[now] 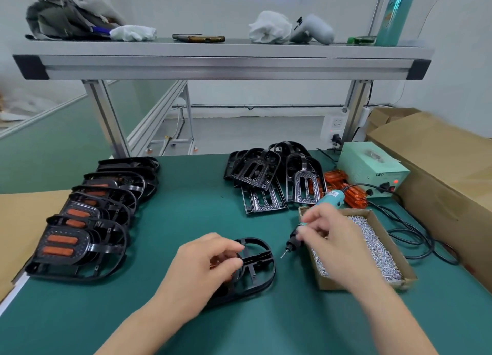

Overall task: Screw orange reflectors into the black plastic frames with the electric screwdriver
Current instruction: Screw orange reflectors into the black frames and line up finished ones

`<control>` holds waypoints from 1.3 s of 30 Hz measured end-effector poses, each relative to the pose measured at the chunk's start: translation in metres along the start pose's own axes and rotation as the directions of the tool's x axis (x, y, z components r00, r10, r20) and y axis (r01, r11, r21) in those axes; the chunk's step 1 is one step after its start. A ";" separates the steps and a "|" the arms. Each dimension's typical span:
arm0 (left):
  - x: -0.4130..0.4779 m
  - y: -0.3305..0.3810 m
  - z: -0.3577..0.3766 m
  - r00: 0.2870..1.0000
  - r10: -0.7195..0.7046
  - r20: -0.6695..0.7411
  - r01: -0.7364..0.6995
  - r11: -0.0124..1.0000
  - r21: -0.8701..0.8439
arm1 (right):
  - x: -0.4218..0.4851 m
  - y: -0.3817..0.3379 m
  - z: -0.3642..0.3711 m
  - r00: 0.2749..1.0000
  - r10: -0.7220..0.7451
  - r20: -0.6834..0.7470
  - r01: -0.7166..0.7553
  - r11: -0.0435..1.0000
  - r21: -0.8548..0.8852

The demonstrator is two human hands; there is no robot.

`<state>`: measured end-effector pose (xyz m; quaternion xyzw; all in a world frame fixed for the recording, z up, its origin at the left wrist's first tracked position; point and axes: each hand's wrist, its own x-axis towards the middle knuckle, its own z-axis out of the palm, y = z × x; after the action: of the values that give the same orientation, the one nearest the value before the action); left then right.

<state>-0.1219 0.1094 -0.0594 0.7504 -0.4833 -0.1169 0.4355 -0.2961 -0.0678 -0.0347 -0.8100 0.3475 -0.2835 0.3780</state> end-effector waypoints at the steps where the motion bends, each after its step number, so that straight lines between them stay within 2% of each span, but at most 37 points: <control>1: 0.001 0.006 0.003 1.000 0.007 0.010 -0.007 0.999 -0.039 | -0.007 -0.011 0.011 0.997 -0.051 0.052 0.049 0.998 0.046; 3: 0.002 0.015 0.008 1.000 0.028 0.007 -0.028 0.995 -0.091 | -0.019 -0.027 0.034 0.982 -0.131 0.139 0.115 0.987 0.115; 5: 0.001 0.019 0.011 1.000 0.012 -0.026 -0.016 0.992 -0.129 | -0.025 -0.035 0.049 0.974 -0.166 0.157 0.141 0.978 0.155; 10: -0.009 0.017 0.007 0.990 -0.109 -0.095 0.080 0.960 -0.270 | -0.022 -0.039 0.052 0.967 -0.156 0.204 0.107 0.967 0.231; 14: -0.008 0.015 0.001 0.987 -0.137 -0.082 0.110 0.955 -0.276 | -0.020 -0.038 0.053 0.955 -0.167 0.246 0.109 0.966 0.232; 17: -0.005 0.014 -0.004 0.991 -0.137 -0.009 0.129 0.949 -0.287 | -0.021 -0.037 0.055 0.951 -0.166 0.262 0.072 0.939 0.336; 20: -0.006 0.010 -0.001 0.988 -0.151 -0.003 0.144 0.947 -0.288 | -0.019 -0.034 0.055 0.960 -0.142 0.241 0.038 0.919 0.391; 21: -0.007 0.008 0.001 0.987 -0.160 -0.013 0.151 0.949 -0.278 | -0.015 -0.031 0.053 0.980 -0.111 0.167 0.037 0.920 0.391; 23: -0.009 0.003 0.003 0.982 -0.186 -0.037 0.170 0.950 -0.261 | -0.002 -0.017 0.041 0.994 -0.013 -0.108 0.049 0.941 0.336; 25: -0.010 -0.003 0.002 0.975 -0.215 -0.051 0.193 0.942 -0.275 | 0.014 0.003 0.025 0.936 0.070 -0.346 0.010 0.974 0.225; 26: -0.010 -0.005 0.001 0.973 -0.225 -0.055 0.202 0.939 -0.278 | 0.022 0.014 0.018 0.915 0.124 -0.385 -0.052 0.980 0.193; 29: -0.010 -0.008 -0.001 0.968 -0.245 -0.059 0.218 0.931 -0.293 | 0.041 0.042 0.011 0.893 0.306 -0.331 -0.244 0.945 0.216; 34: -0.007 -0.008 -0.001 0.966 -0.251 -0.062 0.223 0.931 -0.288 | 0.065 0.070 0.018 0.873 0.445 -0.201 -0.405 0.890 0.210; 39: -0.008 -0.007 0.000 0.963 -0.264 -0.056 0.237 0.925 -0.297 | 0.077 0.065 0.022 0.812 0.576 -0.093 -0.479 0.749 0.458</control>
<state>-0.1212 0.1169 -0.0671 0.7394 -0.3399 -0.2048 0.5438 -0.2565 -0.1491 -0.0841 -0.5404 0.5363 -0.3221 0.5627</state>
